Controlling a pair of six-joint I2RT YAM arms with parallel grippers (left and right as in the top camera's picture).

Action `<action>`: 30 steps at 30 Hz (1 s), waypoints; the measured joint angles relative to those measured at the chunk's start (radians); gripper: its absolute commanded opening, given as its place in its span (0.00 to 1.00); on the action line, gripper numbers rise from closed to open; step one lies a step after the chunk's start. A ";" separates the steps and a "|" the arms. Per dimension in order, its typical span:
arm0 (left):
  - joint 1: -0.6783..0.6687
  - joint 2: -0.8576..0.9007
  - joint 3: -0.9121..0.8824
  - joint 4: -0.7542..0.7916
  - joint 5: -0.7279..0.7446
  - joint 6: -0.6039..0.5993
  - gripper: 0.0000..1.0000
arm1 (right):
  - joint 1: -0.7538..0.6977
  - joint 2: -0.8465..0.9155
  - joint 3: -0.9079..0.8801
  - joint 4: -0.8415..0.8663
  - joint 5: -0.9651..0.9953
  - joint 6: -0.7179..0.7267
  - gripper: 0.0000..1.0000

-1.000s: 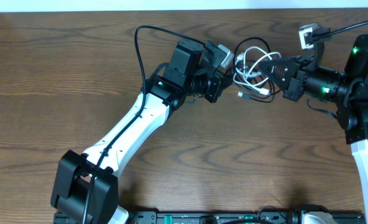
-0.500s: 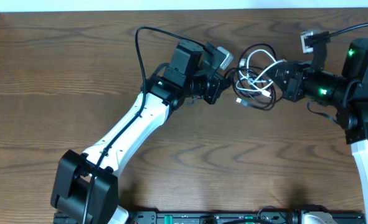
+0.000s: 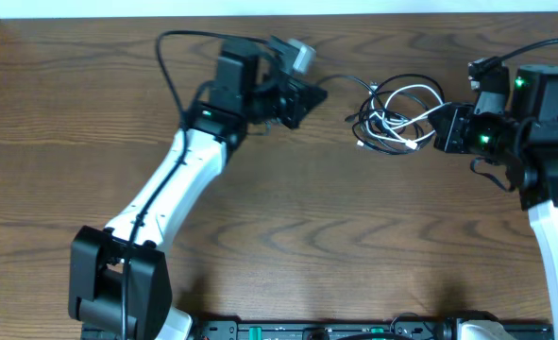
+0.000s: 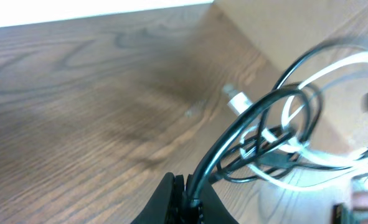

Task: Untangle cables

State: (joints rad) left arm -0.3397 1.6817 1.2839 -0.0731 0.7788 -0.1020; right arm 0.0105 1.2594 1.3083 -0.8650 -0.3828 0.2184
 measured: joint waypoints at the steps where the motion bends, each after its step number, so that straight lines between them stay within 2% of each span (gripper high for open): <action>1: 0.016 0.000 0.000 0.008 0.018 -0.018 0.07 | 0.000 0.014 0.000 0.000 0.006 0.000 0.01; 6: 0.069 0.000 0.000 0.019 0.079 -0.108 0.07 | 0.002 0.124 0.000 -0.001 0.034 -0.011 0.01; 11: 0.080 -0.001 -0.001 0.105 0.138 -0.195 0.08 | 0.013 0.265 0.001 0.001 0.074 -0.023 0.02; 14: 0.081 -0.002 -0.002 0.195 0.166 -0.255 0.08 | 0.015 0.356 0.001 0.009 0.091 -0.029 0.15; 19: 0.111 -0.023 -0.003 0.320 0.196 -0.368 0.08 | 0.015 0.479 0.001 0.047 0.112 -0.032 0.63; 25: 0.230 -0.092 -0.003 0.343 0.231 -0.463 0.08 | 0.015 0.530 0.001 0.101 0.116 -0.042 0.72; 28: 0.283 -0.126 -0.003 0.344 0.258 -0.494 0.08 | 0.015 0.530 0.002 0.148 0.071 -0.038 0.80; 30: 0.300 -0.144 -0.003 0.345 0.267 -0.507 0.08 | 0.018 0.530 0.002 0.181 0.018 -0.038 0.90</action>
State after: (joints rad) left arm -0.0399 1.5379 1.2804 0.2718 1.0462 -0.6086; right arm 0.0284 1.7893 1.3098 -0.6842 -0.3649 0.1802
